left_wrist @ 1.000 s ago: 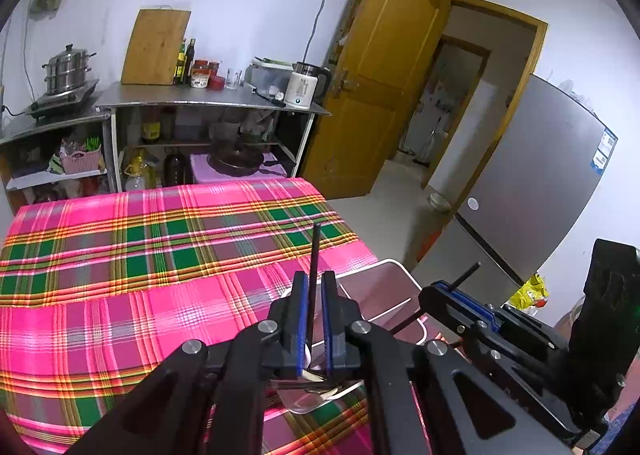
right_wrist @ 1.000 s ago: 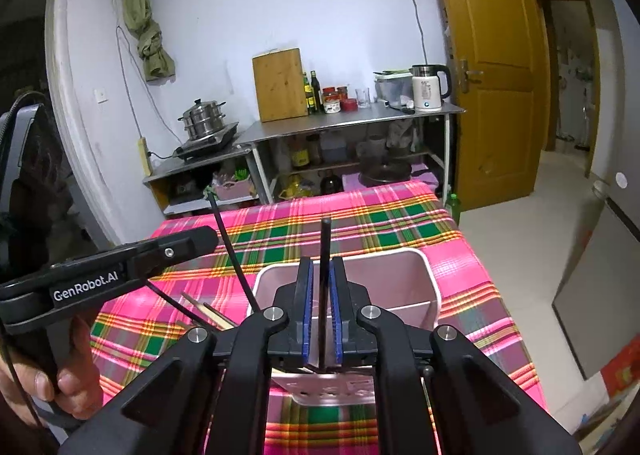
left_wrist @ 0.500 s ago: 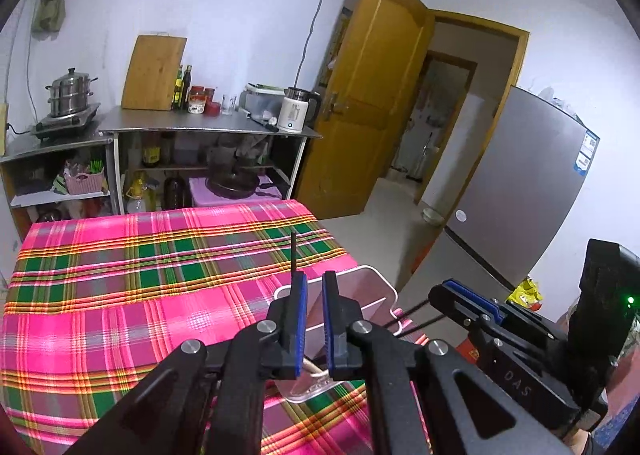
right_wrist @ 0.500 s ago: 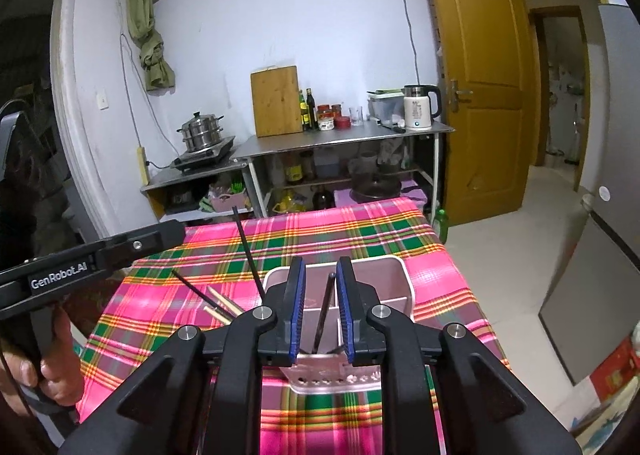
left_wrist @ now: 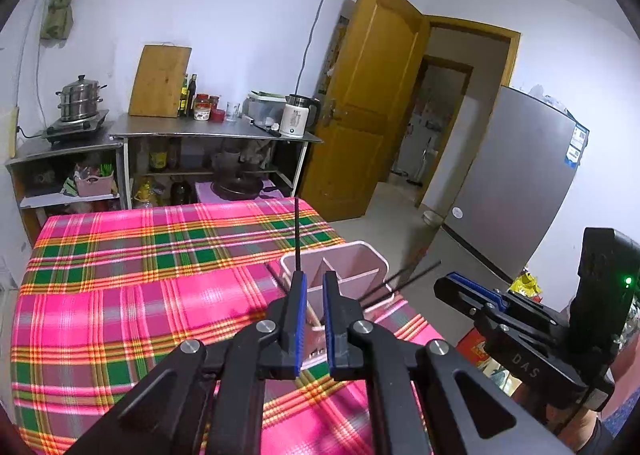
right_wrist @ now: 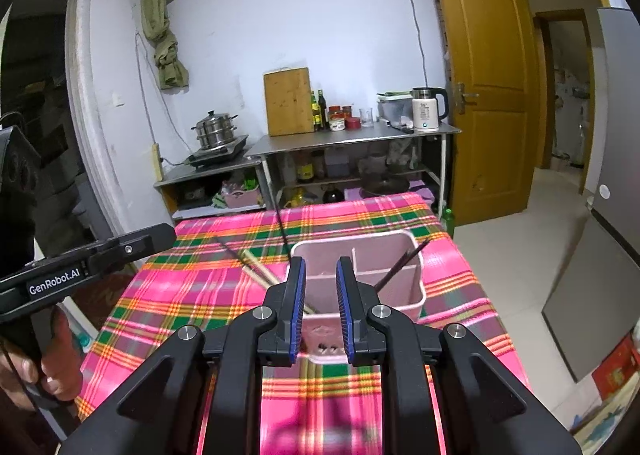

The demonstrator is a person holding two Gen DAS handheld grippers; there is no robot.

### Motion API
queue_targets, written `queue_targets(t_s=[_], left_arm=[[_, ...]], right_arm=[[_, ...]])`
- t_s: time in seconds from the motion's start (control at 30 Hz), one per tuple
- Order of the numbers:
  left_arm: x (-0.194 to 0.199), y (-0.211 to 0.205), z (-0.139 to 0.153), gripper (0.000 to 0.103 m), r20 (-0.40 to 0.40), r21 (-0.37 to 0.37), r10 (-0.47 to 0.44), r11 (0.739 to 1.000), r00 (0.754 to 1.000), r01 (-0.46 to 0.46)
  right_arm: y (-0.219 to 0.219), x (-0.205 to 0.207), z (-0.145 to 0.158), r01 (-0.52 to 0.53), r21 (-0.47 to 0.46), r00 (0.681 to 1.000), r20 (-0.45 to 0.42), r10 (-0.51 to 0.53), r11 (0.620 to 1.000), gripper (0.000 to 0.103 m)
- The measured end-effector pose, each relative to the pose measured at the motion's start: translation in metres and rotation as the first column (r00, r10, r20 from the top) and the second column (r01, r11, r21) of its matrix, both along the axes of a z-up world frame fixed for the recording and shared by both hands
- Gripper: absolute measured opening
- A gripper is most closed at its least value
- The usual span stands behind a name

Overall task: Organize utensils
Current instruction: 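Move both tools back to the pile and grasp the next black chopsticks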

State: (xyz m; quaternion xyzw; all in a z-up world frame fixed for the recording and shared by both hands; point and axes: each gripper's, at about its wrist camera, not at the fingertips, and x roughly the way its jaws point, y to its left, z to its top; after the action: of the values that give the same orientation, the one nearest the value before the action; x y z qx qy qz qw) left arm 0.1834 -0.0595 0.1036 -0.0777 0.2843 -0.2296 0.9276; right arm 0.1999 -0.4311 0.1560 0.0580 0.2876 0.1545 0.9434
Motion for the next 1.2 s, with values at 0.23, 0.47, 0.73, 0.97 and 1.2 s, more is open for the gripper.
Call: queue_targets(t_s=[0.23,0.47,0.73,0.97,1.2], left_arm=[[-0.025,0.014,-0.026,0.007,-0.027,0.018,0.021,1.0,0.999,-0.02],[-0.041,0.031,-0.054,0.007,-0.071,0.032,0.058,0.998,0.996,-0.055],[-0.049,0.04,-0.074,0.007,-0.106,0.04,0.077,0.997,0.991,-0.073],[-0.058,0.045,-0.087,0.007,-0.127,0.039,0.087,0.996,0.988,-0.082],[-0.061,0.049,-0.1,0.007,-0.155,0.04,0.093,0.995,0.983,-0.087]], right_arm=[[0.011,-0.025,-0.014,-0.038,-0.006,0.999,-0.021,0.038,0.999,0.016],[0.022,-0.038,-0.033,-0.072,-0.007,0.995,-0.064,0.071,0.997,0.016],[0.031,-0.045,-0.046,-0.098,-0.012,0.991,-0.092,0.096,0.995,0.016],[0.039,-0.05,-0.052,-0.115,-0.016,0.989,-0.1,0.113,0.993,0.016],[0.045,-0.05,-0.063,-0.137,-0.023,0.983,-0.123,0.134,0.99,0.016]])
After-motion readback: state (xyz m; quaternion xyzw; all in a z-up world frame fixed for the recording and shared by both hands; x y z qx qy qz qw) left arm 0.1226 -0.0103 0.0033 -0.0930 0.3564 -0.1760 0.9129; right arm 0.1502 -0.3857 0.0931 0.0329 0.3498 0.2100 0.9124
